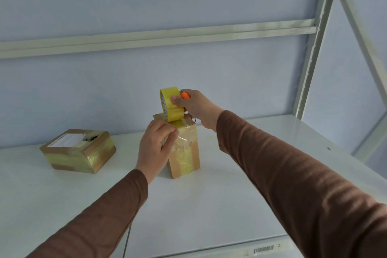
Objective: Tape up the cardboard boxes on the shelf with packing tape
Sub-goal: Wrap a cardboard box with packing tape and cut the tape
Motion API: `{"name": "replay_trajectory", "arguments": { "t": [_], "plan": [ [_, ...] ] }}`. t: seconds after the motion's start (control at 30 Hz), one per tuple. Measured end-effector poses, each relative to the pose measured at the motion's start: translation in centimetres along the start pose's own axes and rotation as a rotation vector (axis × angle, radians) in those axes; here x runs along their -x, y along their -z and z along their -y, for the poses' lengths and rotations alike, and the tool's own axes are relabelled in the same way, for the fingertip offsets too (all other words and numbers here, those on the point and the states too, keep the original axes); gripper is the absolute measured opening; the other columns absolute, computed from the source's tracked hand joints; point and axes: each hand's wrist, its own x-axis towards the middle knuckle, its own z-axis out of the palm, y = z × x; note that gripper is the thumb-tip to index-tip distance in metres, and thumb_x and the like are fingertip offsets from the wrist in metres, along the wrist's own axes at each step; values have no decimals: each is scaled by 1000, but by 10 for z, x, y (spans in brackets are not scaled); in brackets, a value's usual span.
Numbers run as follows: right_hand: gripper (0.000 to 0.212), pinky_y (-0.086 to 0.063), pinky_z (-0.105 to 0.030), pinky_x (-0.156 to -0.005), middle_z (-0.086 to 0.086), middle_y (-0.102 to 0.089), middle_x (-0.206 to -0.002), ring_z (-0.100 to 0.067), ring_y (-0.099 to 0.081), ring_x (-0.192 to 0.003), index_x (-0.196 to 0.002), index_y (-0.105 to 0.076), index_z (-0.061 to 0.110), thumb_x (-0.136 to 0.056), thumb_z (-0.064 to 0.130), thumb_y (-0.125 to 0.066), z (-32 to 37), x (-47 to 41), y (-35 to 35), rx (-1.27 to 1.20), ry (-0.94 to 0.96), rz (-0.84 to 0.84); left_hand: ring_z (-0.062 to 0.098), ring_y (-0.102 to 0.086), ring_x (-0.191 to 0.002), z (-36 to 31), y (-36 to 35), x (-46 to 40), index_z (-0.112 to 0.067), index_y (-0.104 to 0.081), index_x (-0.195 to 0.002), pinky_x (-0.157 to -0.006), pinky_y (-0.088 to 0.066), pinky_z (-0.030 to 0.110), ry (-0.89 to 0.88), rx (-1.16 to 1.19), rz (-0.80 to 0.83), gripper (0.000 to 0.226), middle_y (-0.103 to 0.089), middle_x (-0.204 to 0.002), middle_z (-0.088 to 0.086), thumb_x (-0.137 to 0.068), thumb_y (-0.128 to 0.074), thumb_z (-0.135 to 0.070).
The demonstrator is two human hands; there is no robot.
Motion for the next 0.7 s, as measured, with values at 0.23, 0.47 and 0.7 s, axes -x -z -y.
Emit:
{"name": "replay_trajectory", "arguments": {
  "t": [0.23, 0.47, 0.7],
  "plan": [
    [23, -47, -37, -69, -12, -55, -90, -26, -55, -80, -98, -60, 8, -102, 31, -62, 1, 2, 0, 18, 2, 16, 20, -48, -103, -19, -7, -3, -30, -66, -86, -87, -44, 39, 228, 228, -1, 23, -58, -95, -18, -105, -56, -23],
    [23, -53, -27, -64, -8, -61, -91, -20, -62, -78, -100, -62, 7, -102, 30, -63, -1, 2, 7, -8, 4, 33, 17, -46, -105, -11, -5, -3, -26, -66, -95, -89, -44, 25, 134, 78, 105, 20, -54, -103, -8, -84, -80, -36],
    [22, -53, -32, -66, -10, -61, -92, -23, -61, -81, -100, -61, 10, -102, 32, -64, -1, -1, 2, -16, 10, 31, 20, -47, -94, -5, -15, -1, -21, -69, -90, -80, -46, 31, 50, -37, -69, 10, -58, -94, -10, -92, -75, -13]
  ]
}}
